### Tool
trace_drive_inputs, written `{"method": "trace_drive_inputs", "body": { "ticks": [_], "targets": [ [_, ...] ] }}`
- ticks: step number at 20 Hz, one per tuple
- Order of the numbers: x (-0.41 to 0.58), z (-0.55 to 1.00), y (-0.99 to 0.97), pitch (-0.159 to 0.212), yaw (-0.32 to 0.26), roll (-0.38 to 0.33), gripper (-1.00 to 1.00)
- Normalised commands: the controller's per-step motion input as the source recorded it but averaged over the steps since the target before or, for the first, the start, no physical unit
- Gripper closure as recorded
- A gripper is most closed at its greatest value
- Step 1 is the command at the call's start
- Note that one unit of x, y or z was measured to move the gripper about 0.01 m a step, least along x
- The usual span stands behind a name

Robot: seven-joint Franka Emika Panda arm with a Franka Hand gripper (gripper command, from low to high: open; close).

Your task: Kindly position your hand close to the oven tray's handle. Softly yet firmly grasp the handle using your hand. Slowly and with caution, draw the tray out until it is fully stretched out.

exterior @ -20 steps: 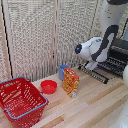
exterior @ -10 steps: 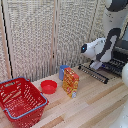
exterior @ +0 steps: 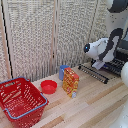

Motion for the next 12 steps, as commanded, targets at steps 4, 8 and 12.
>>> {"method": "trace_drive_inputs", "body": {
  "ticks": [4, 8, 12],
  "targets": [
    [-0.154, 0.06, -0.04, -0.047, 0.0, -0.007, 1.0],
    [-0.159, 0.04, 0.02, -0.021, 0.002, -0.026, 1.0],
    [-0.174, 0.01, 0.1, -0.007, 0.0, -0.038, 1.0]
  ]
}}
